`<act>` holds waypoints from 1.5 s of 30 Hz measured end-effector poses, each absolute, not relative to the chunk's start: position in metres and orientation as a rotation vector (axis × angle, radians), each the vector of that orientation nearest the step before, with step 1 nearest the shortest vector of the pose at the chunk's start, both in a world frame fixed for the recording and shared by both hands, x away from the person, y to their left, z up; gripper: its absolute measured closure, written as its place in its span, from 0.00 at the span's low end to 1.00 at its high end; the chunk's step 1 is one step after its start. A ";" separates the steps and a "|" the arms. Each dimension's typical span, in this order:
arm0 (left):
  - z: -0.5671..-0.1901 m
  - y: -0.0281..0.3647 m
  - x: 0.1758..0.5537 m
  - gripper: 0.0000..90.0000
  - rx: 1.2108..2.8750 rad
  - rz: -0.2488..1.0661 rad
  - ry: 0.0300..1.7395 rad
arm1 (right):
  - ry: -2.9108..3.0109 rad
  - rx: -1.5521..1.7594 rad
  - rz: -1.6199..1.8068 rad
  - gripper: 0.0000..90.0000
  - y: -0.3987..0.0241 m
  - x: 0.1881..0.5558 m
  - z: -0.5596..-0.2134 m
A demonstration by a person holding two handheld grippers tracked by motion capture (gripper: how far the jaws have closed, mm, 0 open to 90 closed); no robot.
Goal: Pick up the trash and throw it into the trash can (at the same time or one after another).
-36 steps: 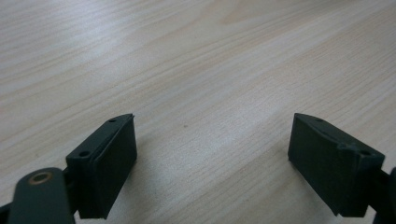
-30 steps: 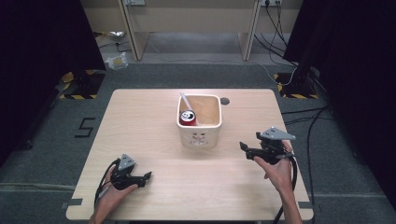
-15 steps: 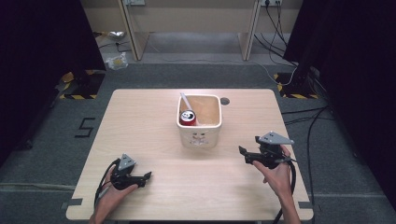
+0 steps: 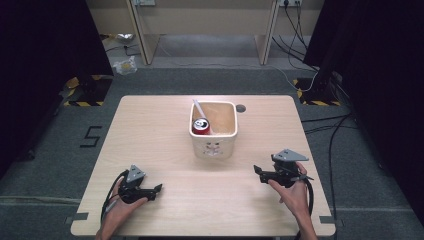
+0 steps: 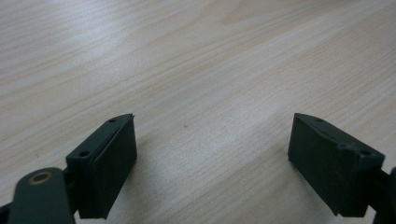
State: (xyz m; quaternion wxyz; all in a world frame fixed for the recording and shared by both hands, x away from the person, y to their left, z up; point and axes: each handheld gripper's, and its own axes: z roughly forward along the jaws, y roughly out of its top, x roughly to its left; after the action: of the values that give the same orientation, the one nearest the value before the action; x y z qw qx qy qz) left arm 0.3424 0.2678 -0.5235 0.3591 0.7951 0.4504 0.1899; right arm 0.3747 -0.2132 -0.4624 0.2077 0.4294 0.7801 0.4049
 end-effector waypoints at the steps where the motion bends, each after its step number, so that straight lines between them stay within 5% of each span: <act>1: -0.523 0.268 0.342 0.16 2.051 0.490 1.162 | 2.181 1.194 1.124 0.23 -0.212 0.374 -0.464; 45: -0.524 0.268 0.342 0.16 2.049 0.491 1.161 | 2.252 1.252 0.994 0.22 -0.222 0.340 -0.508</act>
State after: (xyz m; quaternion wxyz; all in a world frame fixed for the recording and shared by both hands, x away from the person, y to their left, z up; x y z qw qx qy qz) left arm 0.3424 0.2677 -0.5236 0.3597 0.7947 0.4504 0.1903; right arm 0.3397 -0.2215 -0.5078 0.1888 0.4450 0.8008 0.3535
